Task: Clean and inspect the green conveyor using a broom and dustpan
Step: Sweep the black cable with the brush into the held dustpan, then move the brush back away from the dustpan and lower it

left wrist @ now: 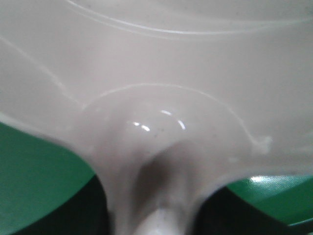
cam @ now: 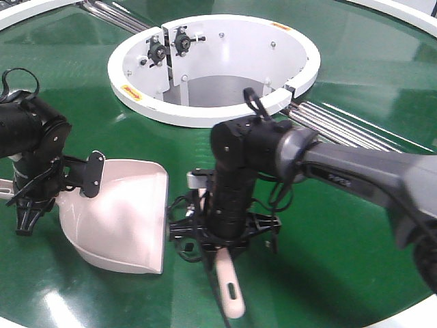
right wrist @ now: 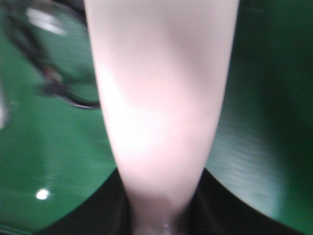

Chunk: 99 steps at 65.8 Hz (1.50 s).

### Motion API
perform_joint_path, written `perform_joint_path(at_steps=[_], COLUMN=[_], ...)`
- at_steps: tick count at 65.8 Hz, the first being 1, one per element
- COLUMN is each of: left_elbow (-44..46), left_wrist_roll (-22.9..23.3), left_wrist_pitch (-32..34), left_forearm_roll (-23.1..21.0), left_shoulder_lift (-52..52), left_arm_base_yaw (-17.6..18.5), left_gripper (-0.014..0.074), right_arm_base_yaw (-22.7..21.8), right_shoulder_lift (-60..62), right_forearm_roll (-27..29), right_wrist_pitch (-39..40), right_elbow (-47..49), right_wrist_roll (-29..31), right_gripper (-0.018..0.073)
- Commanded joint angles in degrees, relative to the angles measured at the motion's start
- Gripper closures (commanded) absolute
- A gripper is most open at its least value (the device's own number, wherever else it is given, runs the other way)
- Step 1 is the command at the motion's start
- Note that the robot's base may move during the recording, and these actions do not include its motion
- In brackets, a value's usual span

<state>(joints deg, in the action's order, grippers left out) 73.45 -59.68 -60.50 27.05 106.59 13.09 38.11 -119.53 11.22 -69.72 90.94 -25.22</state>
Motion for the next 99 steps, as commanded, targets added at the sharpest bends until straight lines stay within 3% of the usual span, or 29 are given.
perform_joint_path(at_steps=[1,14,32,55,75,99], left_elbow=[1.67,1.67,1.67,1.67,1.67,1.67], left_wrist_roll=[1.05,1.05,1.05,1.05,1.05,1.05], left_wrist_pitch=[-0.18,-0.18,-0.23,-0.23,-0.22,-0.22], left_forearm_roll=[1.60,1.60,1.60,1.60,1.55,1.55], left_shoulder_lift=[-2.63,-2.63,-2.63,-2.63,-2.63,-2.63], left_arm_base_yaw=[0.31,0.31,0.31,0.31,0.31,0.31], left_gripper=[0.0603,0.0603,0.0603,0.0603,0.0603,0.0603], right_arm_base_yaw=[1.68,4.28,5.48,3.83,-4.31,-18.04], right_shoulder_lift=[0.46,-4.84,-8.01,-6.39,4.03,16.75], right_forearm_roll=[4.67,9.81,10.26,3.01,-5.60,-7.99], right_wrist_pitch=[-0.45,-2.16,-3.30,-4.23,-4.23,-3.86], right_elbow=[5.68,16.10,27.36,27.73,17.98,-0.33], right_wrist_roll=[1.95,4.09,3.99,2.75,4.62,16.76], right_gripper=[0.0552,0.0551,0.0551,0.0549,0.0545,0.0543])
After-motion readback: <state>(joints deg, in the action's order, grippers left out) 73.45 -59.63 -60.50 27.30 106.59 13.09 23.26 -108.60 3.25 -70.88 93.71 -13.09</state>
